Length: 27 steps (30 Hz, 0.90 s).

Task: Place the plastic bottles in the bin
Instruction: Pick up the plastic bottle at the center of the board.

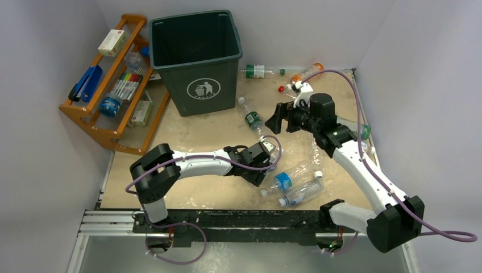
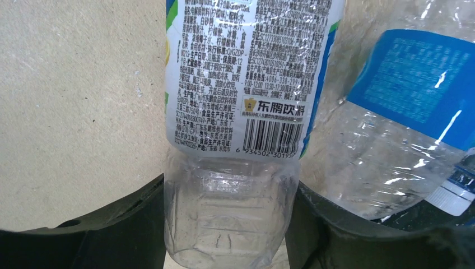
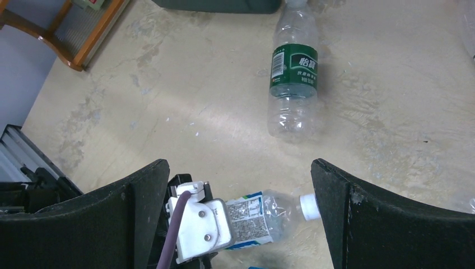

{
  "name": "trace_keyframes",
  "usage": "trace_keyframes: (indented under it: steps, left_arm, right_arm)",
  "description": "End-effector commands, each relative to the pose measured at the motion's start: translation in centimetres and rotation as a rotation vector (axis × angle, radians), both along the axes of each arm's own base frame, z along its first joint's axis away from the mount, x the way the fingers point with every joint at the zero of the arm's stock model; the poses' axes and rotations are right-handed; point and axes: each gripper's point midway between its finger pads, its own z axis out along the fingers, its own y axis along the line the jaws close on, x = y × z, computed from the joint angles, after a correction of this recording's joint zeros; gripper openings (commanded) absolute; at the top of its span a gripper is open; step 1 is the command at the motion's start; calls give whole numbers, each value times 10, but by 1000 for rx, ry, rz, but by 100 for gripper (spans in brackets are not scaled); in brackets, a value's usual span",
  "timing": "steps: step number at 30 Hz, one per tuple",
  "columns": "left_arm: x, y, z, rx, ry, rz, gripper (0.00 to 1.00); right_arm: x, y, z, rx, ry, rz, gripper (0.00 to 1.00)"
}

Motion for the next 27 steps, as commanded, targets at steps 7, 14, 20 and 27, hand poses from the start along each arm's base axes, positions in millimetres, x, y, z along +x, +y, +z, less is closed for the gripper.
trace_keyframes:
  steps: [7,14,20,27]
  left_arm:
    - [1,-19,17,-111,-15,55,56]
    - [2,-22,30,-133,-16,104,56]
    - [8,-19,35,-122,-39,143,55]
    - [13,-11,43,-107,-74,176,55]
  right_arm:
    - [-25,8,8,98,-44,77,98]
    - [-42,8,15,138,-81,106,98]
    - [-48,10,17,160,-81,121,98]
    - [-49,9,26,167,-93,113,98]
